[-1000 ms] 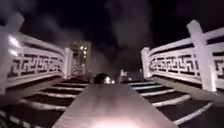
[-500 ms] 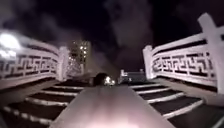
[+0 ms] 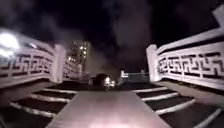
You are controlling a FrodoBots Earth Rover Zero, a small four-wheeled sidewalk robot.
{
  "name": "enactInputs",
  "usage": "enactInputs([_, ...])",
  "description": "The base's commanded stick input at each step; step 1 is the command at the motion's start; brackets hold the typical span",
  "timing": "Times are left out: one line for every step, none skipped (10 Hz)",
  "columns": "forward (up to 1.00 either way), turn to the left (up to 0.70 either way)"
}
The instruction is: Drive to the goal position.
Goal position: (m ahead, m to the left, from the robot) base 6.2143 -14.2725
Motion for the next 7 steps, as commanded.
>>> enactInputs([0.7,0.0])
enactInputs([0.7,0.0])
enactInputs([0.7,0.0])
enactInputs([0.7,0.0])
enactInputs([0.7,0.0])
enactInputs([0.7,0.0])
enactInputs([0.7,0.0])
